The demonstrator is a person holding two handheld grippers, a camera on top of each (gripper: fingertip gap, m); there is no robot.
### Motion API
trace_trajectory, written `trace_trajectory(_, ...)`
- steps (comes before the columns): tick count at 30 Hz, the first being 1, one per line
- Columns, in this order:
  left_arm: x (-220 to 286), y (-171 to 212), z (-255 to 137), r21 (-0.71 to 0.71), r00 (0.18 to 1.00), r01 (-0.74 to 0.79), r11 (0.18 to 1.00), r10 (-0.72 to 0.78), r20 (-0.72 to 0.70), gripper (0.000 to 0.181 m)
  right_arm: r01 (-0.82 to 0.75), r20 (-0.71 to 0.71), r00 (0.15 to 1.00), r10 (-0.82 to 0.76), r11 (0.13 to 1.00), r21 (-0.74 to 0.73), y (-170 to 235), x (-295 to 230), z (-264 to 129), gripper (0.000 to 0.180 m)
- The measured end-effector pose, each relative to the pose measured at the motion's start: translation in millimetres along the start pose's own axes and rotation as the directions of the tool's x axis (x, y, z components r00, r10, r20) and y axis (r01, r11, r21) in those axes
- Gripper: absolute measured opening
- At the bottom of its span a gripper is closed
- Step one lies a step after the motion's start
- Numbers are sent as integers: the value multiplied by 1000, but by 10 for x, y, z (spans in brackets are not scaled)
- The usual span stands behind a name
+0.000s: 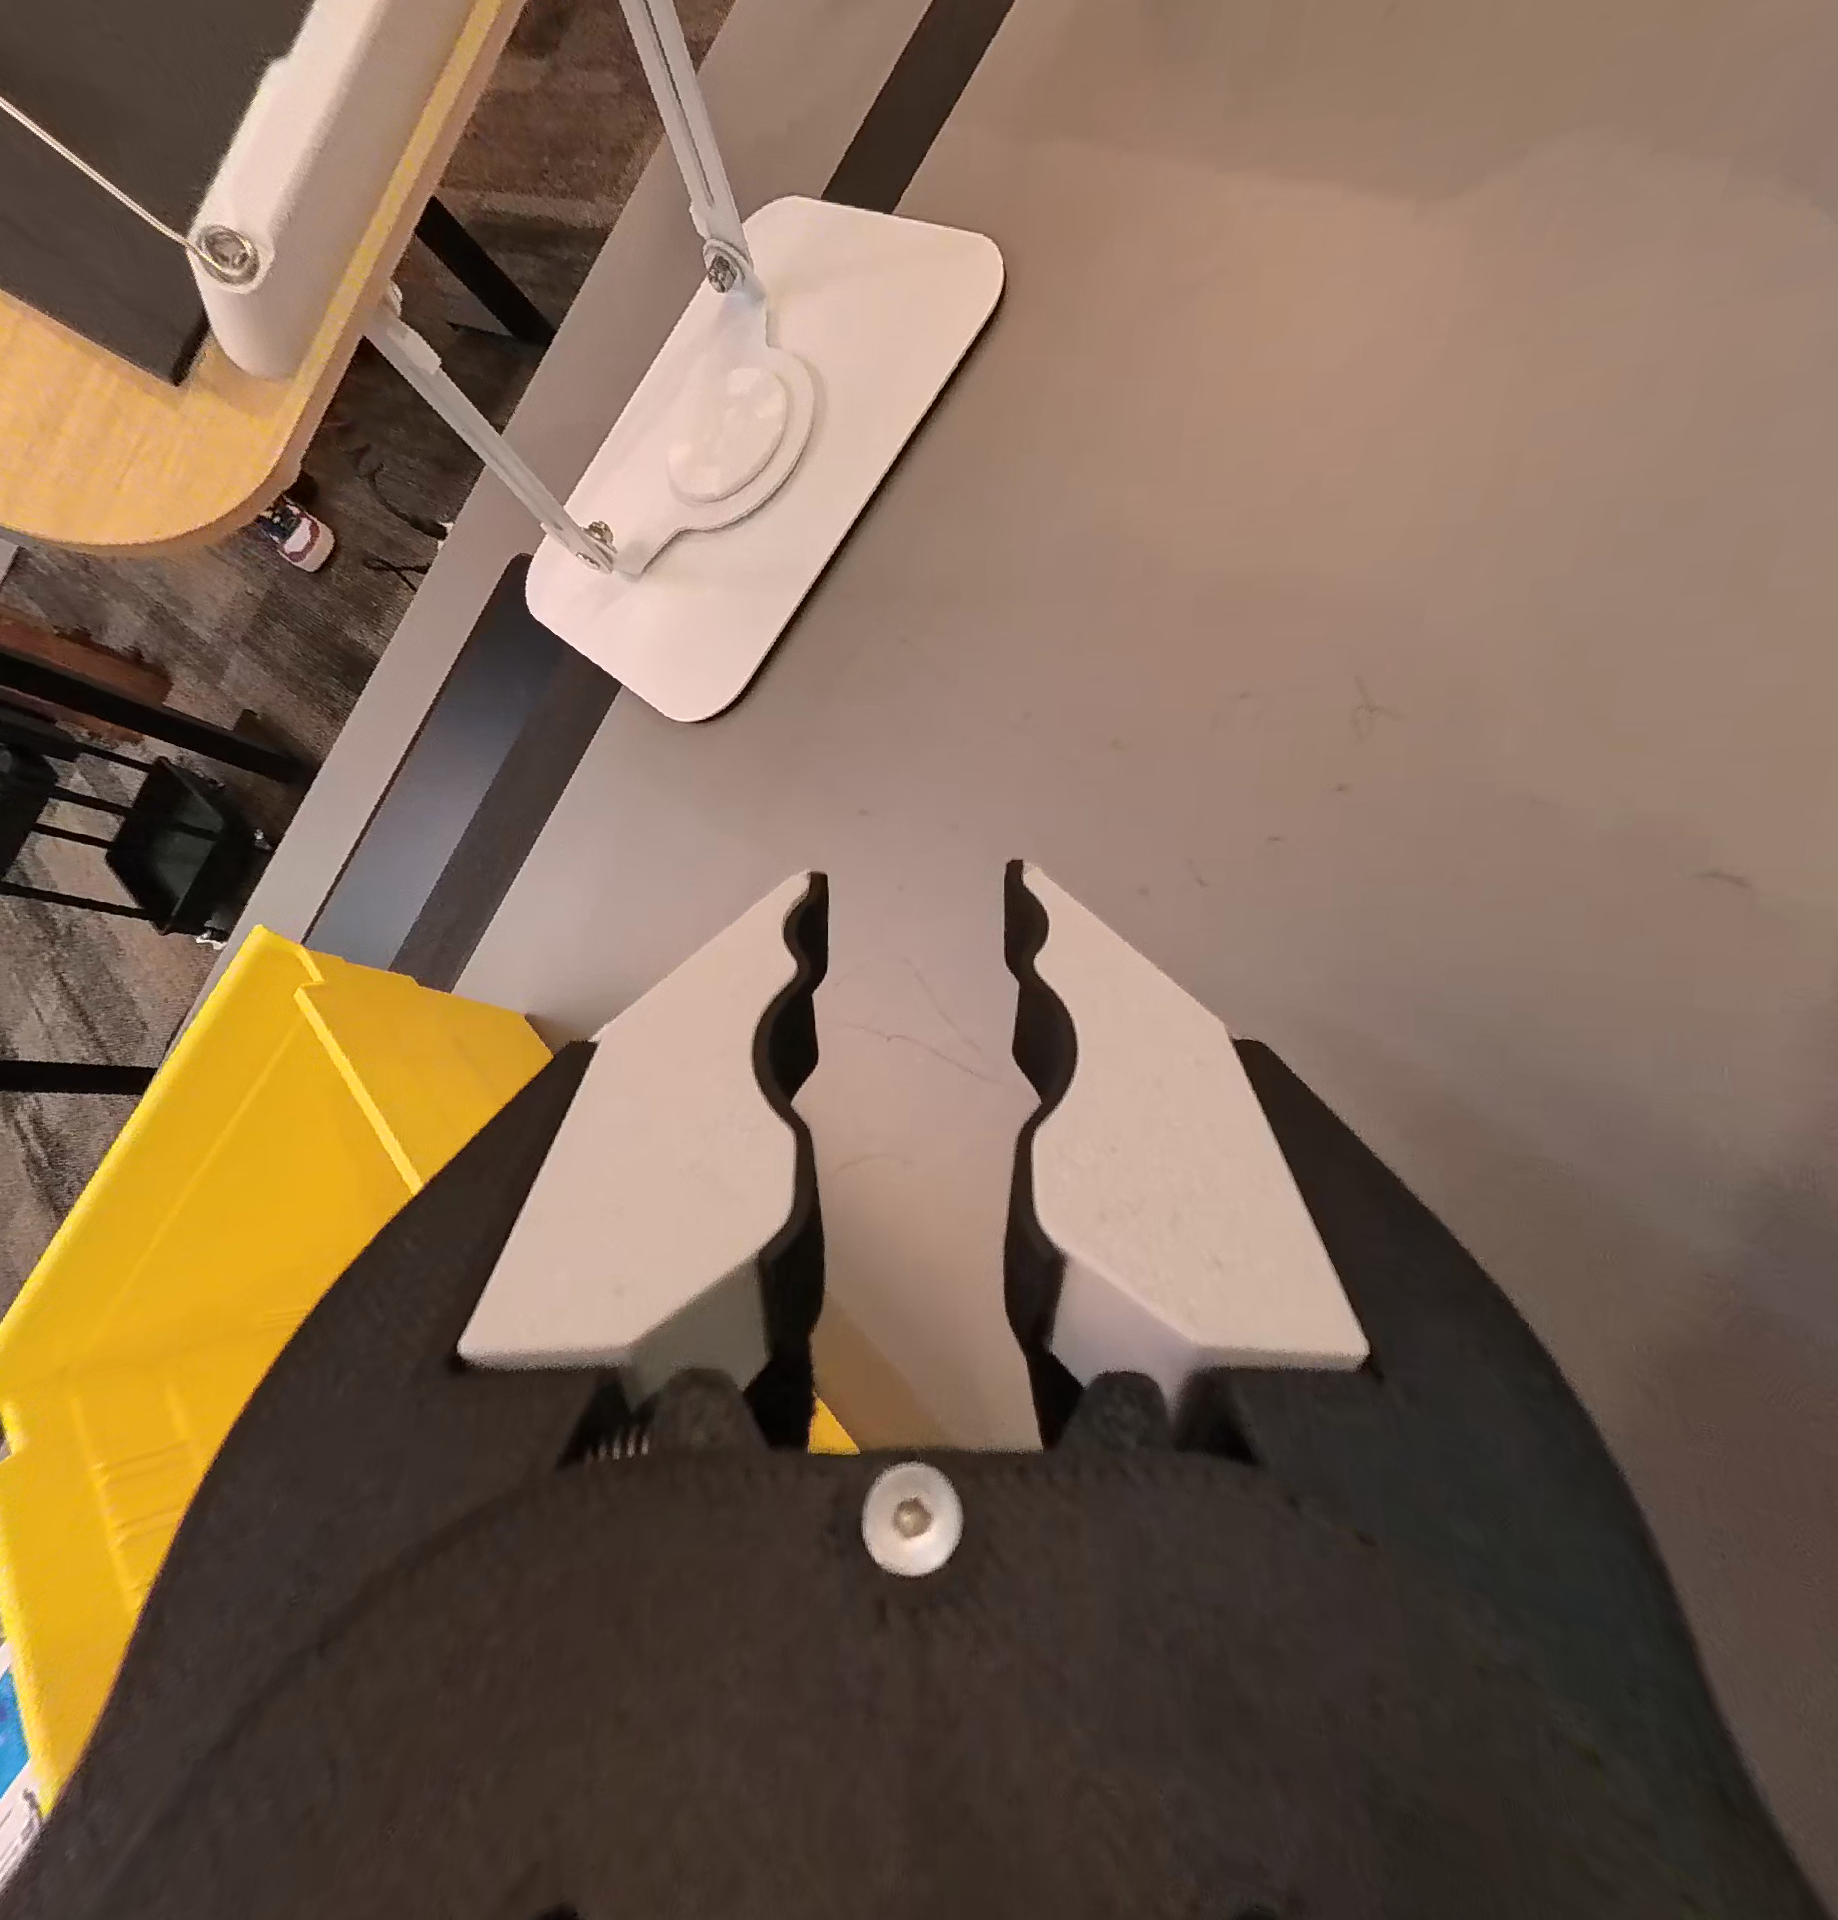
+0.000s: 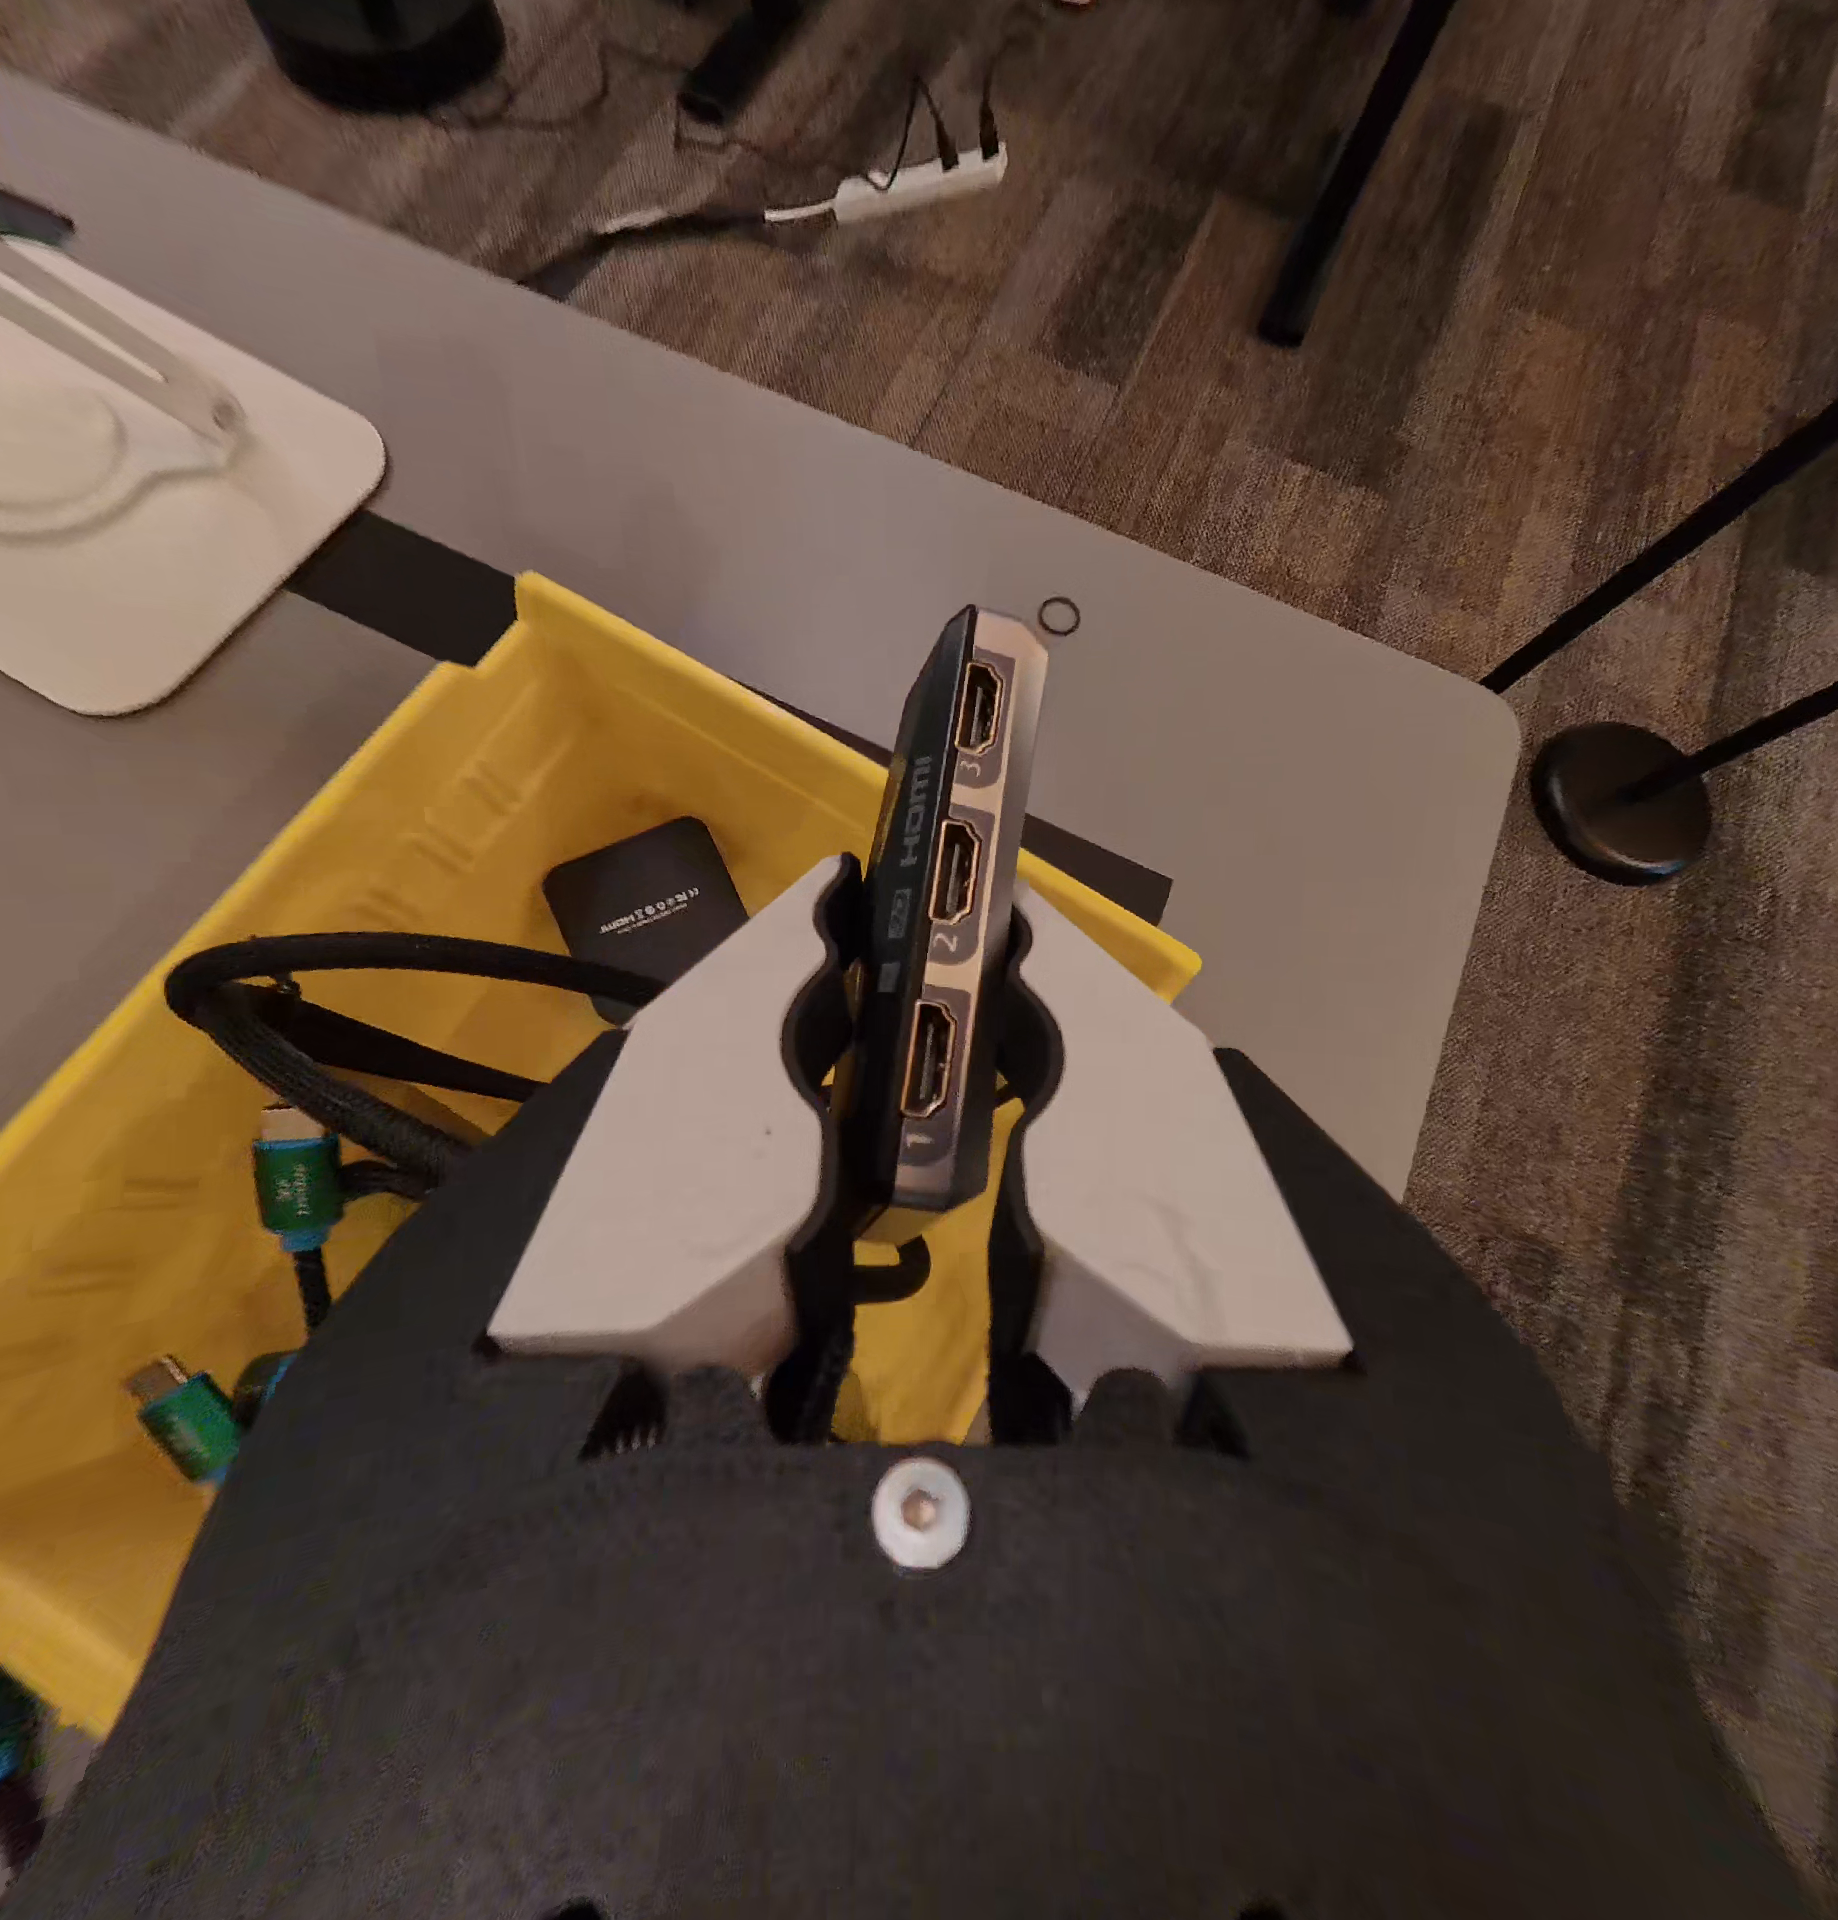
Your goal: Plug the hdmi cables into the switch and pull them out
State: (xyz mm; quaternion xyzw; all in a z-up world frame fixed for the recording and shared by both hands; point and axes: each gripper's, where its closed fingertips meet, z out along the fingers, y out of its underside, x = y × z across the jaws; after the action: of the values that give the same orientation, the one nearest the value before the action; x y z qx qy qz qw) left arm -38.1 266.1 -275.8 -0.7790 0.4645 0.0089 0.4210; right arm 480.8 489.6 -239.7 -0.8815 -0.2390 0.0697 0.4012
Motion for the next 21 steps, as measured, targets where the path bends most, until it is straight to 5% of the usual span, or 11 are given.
trace_trajectory(9,-24,35,-1,-7,1000,0,1000,0,5,32,39,-15,999,-41,993,-112,225,-35,387,23)
trace_trajectory(21,-29,65,17,-16,1000,-5,1000,5,9,33,-147,-42,989,144,986,-76,367,13,314,23)
